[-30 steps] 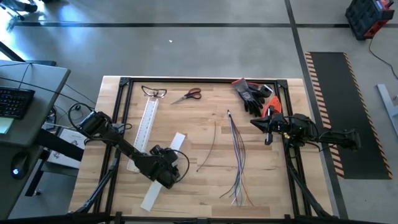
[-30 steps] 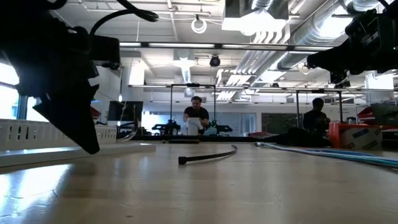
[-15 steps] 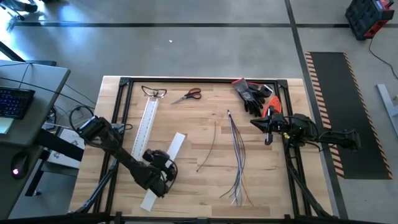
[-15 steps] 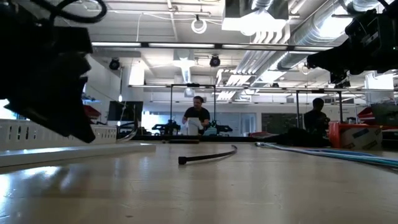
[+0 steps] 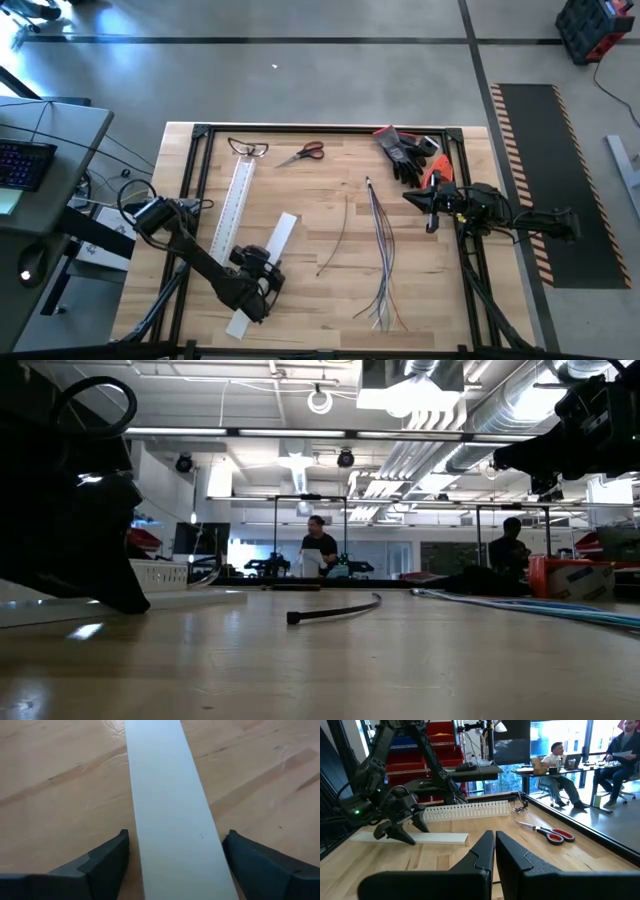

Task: Ziptie cables
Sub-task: Move the white cable duct lid to the left side of the table

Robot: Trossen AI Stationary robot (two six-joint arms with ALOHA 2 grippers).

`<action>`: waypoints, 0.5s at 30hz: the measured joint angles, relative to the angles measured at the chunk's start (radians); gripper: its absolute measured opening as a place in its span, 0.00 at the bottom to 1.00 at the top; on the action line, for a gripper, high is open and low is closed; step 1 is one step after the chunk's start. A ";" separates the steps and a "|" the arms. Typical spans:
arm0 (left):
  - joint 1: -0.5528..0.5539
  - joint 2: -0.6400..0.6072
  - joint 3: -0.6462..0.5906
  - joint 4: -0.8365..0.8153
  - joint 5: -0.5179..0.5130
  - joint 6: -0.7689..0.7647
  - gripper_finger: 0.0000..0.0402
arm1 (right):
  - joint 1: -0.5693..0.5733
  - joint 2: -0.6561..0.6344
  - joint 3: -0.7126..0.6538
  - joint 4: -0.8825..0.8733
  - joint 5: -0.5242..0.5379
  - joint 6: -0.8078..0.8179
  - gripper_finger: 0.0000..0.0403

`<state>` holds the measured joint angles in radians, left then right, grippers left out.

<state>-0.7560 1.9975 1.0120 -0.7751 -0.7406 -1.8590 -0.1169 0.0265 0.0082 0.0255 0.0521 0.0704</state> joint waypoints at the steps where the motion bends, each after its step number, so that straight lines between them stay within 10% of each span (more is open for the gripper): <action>1: -0.005 0.006 -0.001 0.003 -0.003 -0.015 0.70 | 0.000 0.000 0.000 0.000 0.000 0.000 0.00; 15: -0.012 -0.008 -0.001 -0.026 -0.027 -0.124 0.52 | 0.000 0.000 0.000 0.000 0.000 0.000 0.00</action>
<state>-0.7682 1.9896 1.0107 -0.8011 -0.7679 -1.9832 -0.1169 0.0265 0.0082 0.0254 0.0523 0.0704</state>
